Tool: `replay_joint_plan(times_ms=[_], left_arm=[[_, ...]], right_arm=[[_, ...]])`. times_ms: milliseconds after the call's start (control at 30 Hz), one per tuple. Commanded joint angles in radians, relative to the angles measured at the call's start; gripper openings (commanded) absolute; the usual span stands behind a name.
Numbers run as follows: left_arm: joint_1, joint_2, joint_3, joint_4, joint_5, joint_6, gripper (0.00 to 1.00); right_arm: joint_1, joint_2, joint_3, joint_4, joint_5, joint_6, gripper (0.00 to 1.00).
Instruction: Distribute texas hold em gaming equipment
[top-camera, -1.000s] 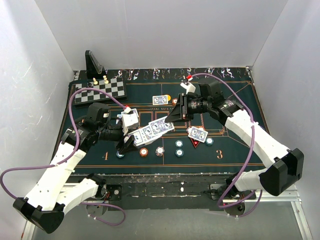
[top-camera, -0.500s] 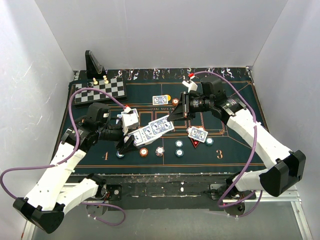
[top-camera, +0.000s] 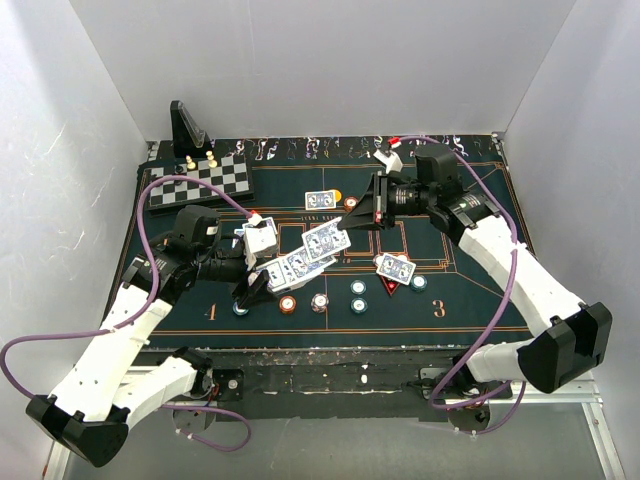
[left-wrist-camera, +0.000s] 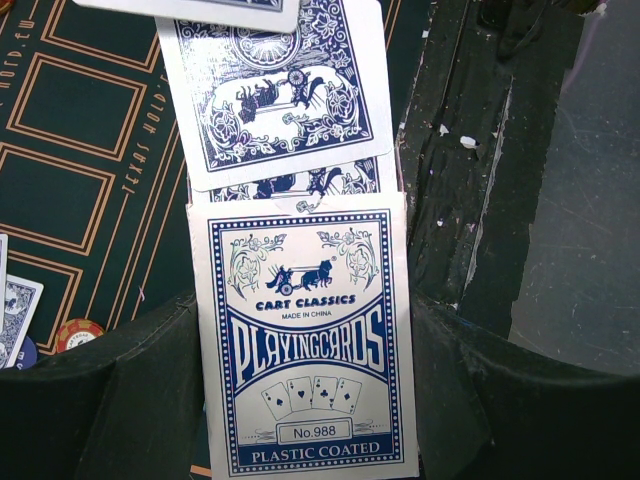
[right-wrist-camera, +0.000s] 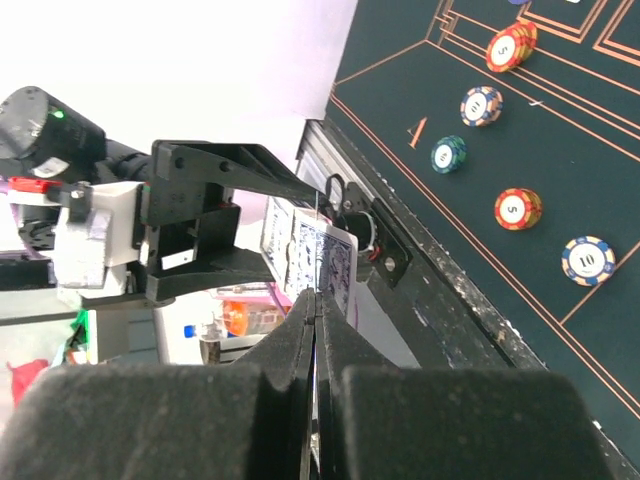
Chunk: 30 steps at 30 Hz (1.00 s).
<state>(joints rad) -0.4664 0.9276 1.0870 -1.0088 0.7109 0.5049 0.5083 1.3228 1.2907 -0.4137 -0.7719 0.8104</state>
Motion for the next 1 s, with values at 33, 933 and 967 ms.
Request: replay_joint_plan(times_ms=[33, 933, 967], left_arm=[[0.005, -0.019, 0.008, 0.029, 0.021, 0.003, 0.03], [0.005, -0.019, 0.021, 0.038, 0.03, 0.0, 0.03], [0.005, -0.021, 0.021, 0.035, 0.03, 0.0, 0.03]], right_arm=[[-0.036, -0.008, -0.027, 0.236, -0.131, 0.151, 0.01], [-0.157, 0.976, 0.738, 0.064, 0.215, -0.042, 0.01], [-0.157, 1.001, 0.766, 0.055, 0.235, -0.043, 0.01]])
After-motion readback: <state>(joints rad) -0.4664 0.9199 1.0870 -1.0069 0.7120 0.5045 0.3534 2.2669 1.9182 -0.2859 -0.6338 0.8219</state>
